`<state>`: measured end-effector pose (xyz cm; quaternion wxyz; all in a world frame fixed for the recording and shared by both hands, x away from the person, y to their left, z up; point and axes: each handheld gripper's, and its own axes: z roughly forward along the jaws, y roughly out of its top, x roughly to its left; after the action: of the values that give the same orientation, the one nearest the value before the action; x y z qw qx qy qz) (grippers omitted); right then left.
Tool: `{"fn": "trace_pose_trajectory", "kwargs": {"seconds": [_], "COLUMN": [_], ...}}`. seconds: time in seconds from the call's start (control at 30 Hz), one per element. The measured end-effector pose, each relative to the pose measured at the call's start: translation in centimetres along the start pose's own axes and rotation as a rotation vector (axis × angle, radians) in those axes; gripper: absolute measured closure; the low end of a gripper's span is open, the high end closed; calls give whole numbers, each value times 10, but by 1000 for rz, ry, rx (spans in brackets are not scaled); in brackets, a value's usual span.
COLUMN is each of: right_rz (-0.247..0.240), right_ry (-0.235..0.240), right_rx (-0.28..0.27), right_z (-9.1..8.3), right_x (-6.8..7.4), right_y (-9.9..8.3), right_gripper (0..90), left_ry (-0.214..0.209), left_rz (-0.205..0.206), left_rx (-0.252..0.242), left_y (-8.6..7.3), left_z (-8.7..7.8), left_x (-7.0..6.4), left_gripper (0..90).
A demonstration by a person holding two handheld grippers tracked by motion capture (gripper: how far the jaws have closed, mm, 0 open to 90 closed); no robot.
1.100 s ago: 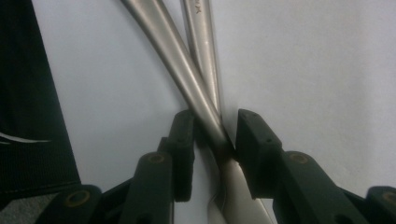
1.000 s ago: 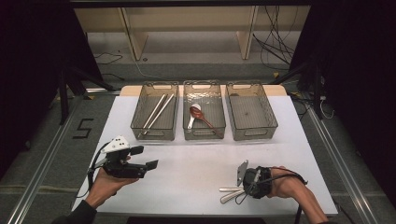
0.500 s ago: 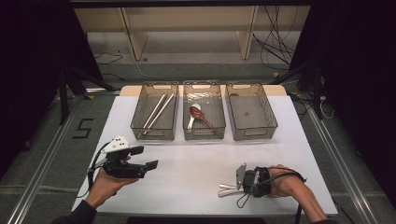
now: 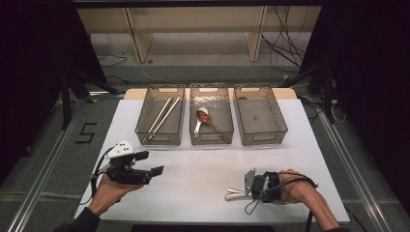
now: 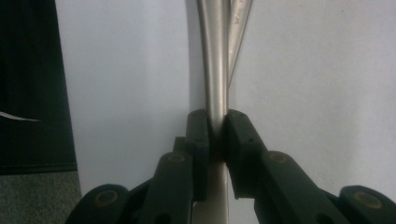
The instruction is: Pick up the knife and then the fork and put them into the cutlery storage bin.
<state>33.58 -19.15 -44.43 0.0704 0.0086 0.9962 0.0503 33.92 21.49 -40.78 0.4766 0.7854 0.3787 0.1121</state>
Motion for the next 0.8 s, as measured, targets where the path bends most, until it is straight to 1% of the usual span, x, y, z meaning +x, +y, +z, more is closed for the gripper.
{"fn": "trace_pose_trajectory", "kwargs": {"seconds": [0.07,0.17,0.23,0.37,0.5,0.6,0.63,0.7,0.8], "right_rz": [2,20,30,70,126,165,194,233,307], "right_ry": [-14,-21,-39,-65,-103,-116,-118,-130,-148], "right_rx": [-7,-16,-21,-56,-94,-132,-146,-166,-193], "right_z": [-2,-4,-6,-12,-21,-26,-27,-29,-33], "right_x": [0,-1,-2,-6,-10,-14,-16,-20,-26], "right_y": [0,0,-1,-2,-4,-5,-5,-6,-9], "right_gripper": [808,808,808,808,809,808,808,808,808], "left_ry": [0,0,0,1,2,3,3,4,5], "left_rz": [-1,-1,-2,-3,-2,-1,-2,-2,-5], "left_rx": [0,0,1,0,0,0,-1,-2,-5], "left_y": [0,0,0,0,0,0,0,0,0], "left_z": [0,0,0,0,0,0,0,0,0], "left_x": [0,0,0,0,1,1,1,1,1], "left_gripper": [170,170,170,170,170,170,170,170,170]}}
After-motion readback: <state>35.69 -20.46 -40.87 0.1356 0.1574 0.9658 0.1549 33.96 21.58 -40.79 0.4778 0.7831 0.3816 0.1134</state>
